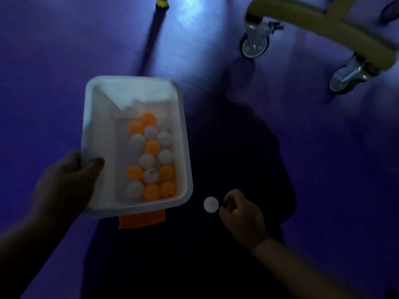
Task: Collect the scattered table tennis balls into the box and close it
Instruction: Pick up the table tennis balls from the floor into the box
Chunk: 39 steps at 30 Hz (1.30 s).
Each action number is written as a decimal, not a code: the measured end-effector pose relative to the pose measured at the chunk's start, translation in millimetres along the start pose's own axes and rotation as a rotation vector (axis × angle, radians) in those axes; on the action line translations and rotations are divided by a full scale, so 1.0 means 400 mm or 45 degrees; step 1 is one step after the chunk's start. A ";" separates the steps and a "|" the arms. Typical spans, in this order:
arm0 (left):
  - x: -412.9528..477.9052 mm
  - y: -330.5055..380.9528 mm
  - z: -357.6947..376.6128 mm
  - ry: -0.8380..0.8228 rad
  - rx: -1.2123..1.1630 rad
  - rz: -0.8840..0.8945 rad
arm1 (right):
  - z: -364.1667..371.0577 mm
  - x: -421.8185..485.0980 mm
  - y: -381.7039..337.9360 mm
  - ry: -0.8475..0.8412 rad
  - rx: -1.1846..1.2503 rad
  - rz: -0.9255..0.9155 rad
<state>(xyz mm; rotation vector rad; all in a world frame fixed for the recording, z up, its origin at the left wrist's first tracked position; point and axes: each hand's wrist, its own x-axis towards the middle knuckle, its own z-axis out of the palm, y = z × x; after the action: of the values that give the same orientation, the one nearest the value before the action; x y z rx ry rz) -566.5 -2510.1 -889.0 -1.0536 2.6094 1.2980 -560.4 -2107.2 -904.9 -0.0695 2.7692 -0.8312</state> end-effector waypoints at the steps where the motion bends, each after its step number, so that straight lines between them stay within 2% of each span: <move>1: -0.024 0.053 0.001 -0.061 -0.037 0.048 | 0.007 0.009 -0.014 -0.057 0.005 0.004; 3: -0.082 0.121 0.013 -0.104 -0.004 0.165 | 0.017 0.020 -0.029 -0.160 -0.050 0.021; 6: -0.114 0.169 0.000 0.018 0.148 0.275 | 0.021 0.033 -0.038 -0.267 -0.239 -0.003; 8: -0.141 0.182 -0.014 0.024 0.213 0.333 | 0.009 0.033 -0.052 -0.263 -0.238 -0.030; 10: -0.168 0.186 -0.015 0.005 0.223 0.320 | -0.016 0.030 -0.078 -0.104 -0.078 -0.031; 13: -0.178 0.190 -0.007 -0.023 0.135 0.303 | -0.062 0.027 -0.160 0.311 0.256 -0.179; 16: -0.184 0.193 0.017 -0.142 0.107 0.309 | -0.106 0.028 -0.246 0.475 0.395 -0.391; 21: -0.208 0.223 0.053 -0.256 0.172 0.403 | -0.136 0.055 -0.325 0.356 0.212 -0.588; 24: -0.224 0.232 0.078 -0.268 0.227 0.488 | -0.127 0.057 -0.320 0.256 0.254 -0.664; 27: -0.229 0.231 0.096 -0.346 0.179 0.526 | -0.130 0.044 -0.301 0.319 0.308 -0.643; 31: -0.236 0.243 0.126 -0.420 0.176 0.592 | -0.142 -0.002 -0.264 0.492 0.331 -0.481; 36: -0.278 0.301 0.204 -0.578 0.145 0.673 | -0.200 -0.103 -0.192 0.693 0.202 -0.317; 39: -0.325 0.353 0.261 -0.735 0.117 0.742 | -0.269 -0.188 -0.125 0.811 0.312 -0.042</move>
<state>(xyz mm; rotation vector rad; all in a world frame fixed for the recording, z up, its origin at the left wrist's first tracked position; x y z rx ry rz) -575.7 -2304.0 -817.4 0.1306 2.5258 1.2841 -515.8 -2082.6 -774.1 0.2358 3.2068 -1.3983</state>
